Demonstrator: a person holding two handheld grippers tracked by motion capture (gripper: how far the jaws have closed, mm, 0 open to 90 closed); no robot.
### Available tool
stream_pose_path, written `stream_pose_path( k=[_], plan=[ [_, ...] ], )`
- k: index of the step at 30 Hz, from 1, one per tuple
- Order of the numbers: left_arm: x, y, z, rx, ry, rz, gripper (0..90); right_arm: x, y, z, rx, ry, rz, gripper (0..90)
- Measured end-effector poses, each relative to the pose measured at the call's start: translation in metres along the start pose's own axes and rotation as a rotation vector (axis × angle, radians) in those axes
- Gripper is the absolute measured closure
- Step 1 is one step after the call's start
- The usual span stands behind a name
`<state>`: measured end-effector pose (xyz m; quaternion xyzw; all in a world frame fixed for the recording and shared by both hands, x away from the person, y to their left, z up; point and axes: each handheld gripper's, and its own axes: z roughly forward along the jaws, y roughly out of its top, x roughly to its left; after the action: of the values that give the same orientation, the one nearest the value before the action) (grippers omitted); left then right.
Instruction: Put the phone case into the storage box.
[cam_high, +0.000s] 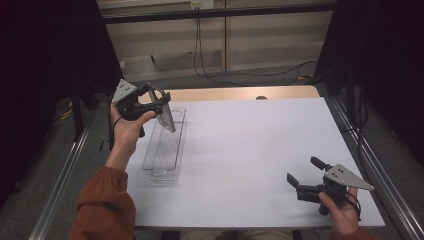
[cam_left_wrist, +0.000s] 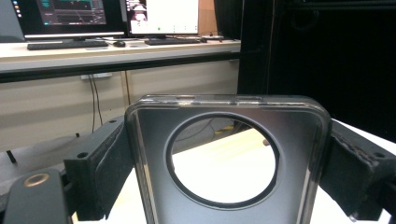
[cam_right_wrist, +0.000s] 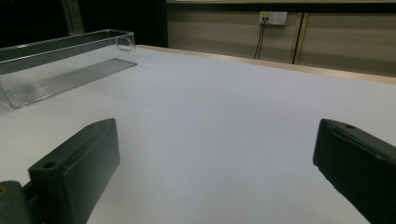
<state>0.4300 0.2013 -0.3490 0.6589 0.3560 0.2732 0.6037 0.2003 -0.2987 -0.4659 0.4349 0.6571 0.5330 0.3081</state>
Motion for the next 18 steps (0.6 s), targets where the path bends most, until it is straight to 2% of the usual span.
stream_pose_path(
  k=[3, 5, 8, 9, 11, 14, 18],
  plan=[
    [0.004, 0.0, 0.003, 0.004, 0.006, 0.009, 12.1, 0.0, 0.0, 0.0, 0.001, 0.0, 0.003, 0.0],
    [0.004, -0.001, 0.006, -0.001, 0.015, 0.0, 12.1, 0.0, 0.0, 0.0, -0.001, 0.0, 0.003, 0.0],
    [0.007, -0.001, 0.009, 0.02, 0.02, 0.016, 12.1, 0.001, 0.0, 0.0, 0.002, 0.001, 0.005, 0.0],
    [0.008, -0.002, 0.011, 0.009, 0.015, 0.007, 12.1, 0.001, 0.0, 0.0, 0.001, 0.002, 0.003, 0.0],
    [0.009, -0.005, 0.015, 0.01, 0.006, 0.02, 12.1, 0.0, 0.0, 0.001, 0.002, 0.004, 0.003, 0.0],
    [0.012, -0.008, 0.019, 0.031, 0.028, 0.032, 12.1, 0.001, 0.0, 0.001, 0.005, 0.006, 0.003, 0.0],
    [0.014, -0.011, 0.022, 0.047, 0.035, 0.029, 12.1, 0.001, 0.0, 0.002, 0.005, 0.01, 0.0, 0.0]
  ],
)
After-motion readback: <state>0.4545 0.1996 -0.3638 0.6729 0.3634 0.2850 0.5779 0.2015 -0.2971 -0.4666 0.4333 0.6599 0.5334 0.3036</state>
